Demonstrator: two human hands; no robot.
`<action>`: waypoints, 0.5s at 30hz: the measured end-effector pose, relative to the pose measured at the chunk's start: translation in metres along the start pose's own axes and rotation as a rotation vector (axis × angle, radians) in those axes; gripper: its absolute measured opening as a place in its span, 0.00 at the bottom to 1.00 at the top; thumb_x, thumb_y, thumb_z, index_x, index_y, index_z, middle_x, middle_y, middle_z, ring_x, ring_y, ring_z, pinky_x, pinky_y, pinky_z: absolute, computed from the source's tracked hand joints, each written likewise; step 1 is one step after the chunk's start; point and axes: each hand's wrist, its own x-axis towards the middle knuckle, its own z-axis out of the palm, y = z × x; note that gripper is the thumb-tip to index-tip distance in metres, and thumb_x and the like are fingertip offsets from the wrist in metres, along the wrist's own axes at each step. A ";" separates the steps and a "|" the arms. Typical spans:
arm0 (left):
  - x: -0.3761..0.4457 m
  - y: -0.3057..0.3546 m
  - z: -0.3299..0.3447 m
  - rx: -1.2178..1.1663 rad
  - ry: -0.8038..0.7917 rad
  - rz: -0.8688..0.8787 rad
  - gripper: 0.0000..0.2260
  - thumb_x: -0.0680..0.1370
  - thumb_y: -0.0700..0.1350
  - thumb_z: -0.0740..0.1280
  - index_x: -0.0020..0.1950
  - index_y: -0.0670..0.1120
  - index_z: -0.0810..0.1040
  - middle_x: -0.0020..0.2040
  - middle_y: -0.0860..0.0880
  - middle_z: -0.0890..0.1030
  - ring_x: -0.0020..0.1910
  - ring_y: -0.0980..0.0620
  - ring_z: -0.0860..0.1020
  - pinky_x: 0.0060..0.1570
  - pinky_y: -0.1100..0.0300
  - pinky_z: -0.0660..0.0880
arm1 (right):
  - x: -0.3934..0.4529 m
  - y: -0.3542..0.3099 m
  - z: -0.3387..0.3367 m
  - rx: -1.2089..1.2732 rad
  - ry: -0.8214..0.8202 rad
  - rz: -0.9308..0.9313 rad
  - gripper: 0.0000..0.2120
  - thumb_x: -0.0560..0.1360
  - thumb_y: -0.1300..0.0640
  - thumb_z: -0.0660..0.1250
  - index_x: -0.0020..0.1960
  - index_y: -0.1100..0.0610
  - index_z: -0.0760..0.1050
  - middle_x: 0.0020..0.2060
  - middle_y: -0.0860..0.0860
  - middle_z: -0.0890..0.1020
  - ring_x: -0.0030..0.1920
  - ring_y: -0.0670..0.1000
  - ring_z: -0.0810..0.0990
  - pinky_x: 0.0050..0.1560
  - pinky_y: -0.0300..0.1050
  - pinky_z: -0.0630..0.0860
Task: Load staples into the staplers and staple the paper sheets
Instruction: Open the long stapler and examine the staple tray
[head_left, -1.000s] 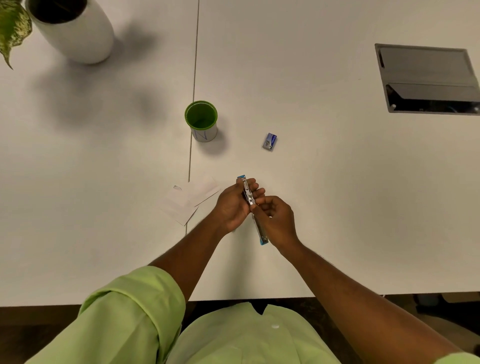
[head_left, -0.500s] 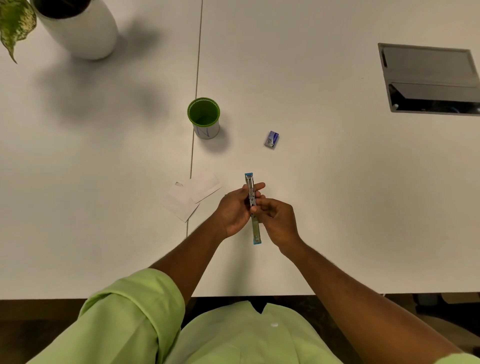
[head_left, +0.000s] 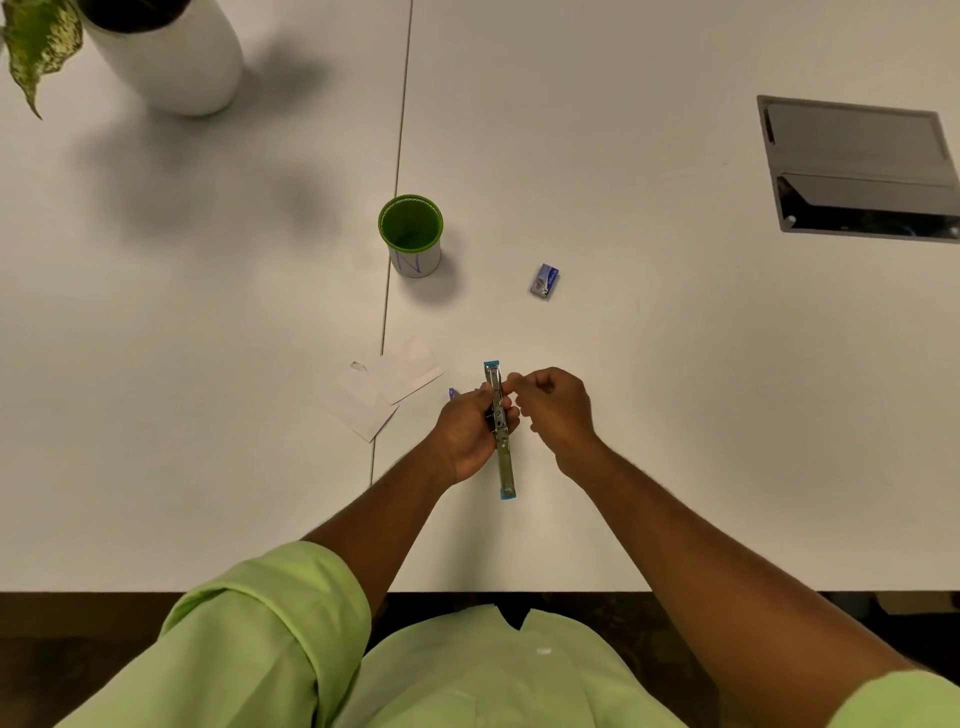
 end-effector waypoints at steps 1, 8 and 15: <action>-0.001 -0.001 0.000 0.009 0.007 0.003 0.13 0.86 0.42 0.56 0.55 0.39 0.79 0.39 0.45 0.76 0.39 0.50 0.76 0.65 0.50 0.74 | 0.002 -0.002 0.002 0.016 -0.032 0.042 0.11 0.75 0.48 0.72 0.43 0.56 0.79 0.34 0.49 0.83 0.35 0.48 0.82 0.37 0.44 0.75; -0.001 0.000 -0.002 0.023 0.019 0.000 0.11 0.86 0.43 0.58 0.50 0.41 0.78 0.37 0.47 0.77 0.36 0.52 0.76 0.51 0.56 0.79 | 0.005 0.002 0.017 0.034 -0.006 0.102 0.17 0.70 0.42 0.76 0.38 0.53 0.74 0.22 0.39 0.79 0.24 0.37 0.77 0.34 0.40 0.72; 0.000 -0.003 -0.004 0.078 0.022 0.001 0.08 0.85 0.42 0.59 0.53 0.40 0.76 0.39 0.46 0.77 0.37 0.53 0.77 0.52 0.55 0.78 | 0.003 0.002 0.019 0.005 0.030 0.097 0.19 0.67 0.40 0.77 0.39 0.52 0.73 0.28 0.43 0.80 0.30 0.41 0.79 0.36 0.41 0.72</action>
